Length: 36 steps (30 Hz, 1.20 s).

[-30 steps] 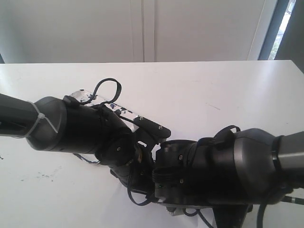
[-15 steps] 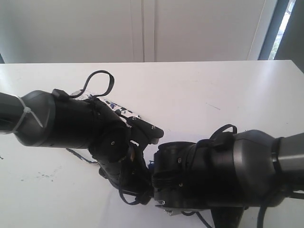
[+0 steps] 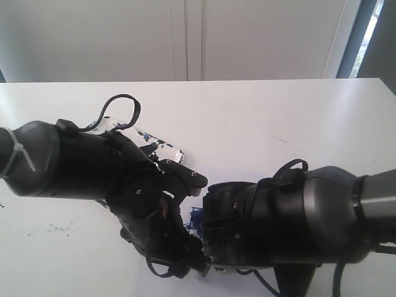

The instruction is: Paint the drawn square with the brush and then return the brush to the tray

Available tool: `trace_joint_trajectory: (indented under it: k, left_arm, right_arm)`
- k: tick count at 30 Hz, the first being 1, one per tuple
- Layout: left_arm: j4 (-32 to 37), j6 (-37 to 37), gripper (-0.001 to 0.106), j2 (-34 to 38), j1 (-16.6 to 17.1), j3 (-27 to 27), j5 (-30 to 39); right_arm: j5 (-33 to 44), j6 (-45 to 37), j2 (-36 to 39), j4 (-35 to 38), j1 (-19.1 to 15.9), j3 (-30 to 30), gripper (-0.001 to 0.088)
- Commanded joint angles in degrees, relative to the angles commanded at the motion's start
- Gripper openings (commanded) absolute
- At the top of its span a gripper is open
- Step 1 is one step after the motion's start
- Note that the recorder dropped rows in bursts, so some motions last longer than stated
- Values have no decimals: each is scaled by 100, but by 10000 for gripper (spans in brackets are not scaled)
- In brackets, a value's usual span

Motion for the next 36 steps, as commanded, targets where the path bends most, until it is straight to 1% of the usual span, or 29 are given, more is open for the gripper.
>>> trace_joint_trajectory:
  k: [4, 10, 12, 14, 18, 26, 28, 33, 36]
  left_arm:
    - [-141, 19, 749, 0, 0, 62, -310]
    - [-181, 43, 749, 49, 0, 62, -349]
    - [-208, 43, 749, 186, 0, 62, -377]
    - [-221, 43, 749, 335, 0, 62, -360]
    - [-244, 66, 749, 475, 0, 62, -18]
    - [-244, 82, 749, 475, 0, 62, -27]
    - [-244, 82, 749, 475, 0, 62, -38]
    - [-244, 82, 749, 475, 0, 62, -61]
    - [-244, 82, 749, 475, 0, 62, -61]
  right_arm:
    - [0, 0, 0, 0, -59, 0, 0]
    - [0, 49, 0, 0, -57, 0, 0]
    - [0, 131, 0, -25, -57, 0, 0]
    - [0, 144, 0, -25, -57, 0, 0]
    - [0, 141, 0, -178, -57, 0, 0]
    - [0, 146, 0, -113, -46, 0, 0]
    - [0, 146, 0, -112, -23, 0, 0]
    - [0, 146, 0, -11, 228, 0, 0]
    - [0, 129, 0, 46, 319, 0, 0]
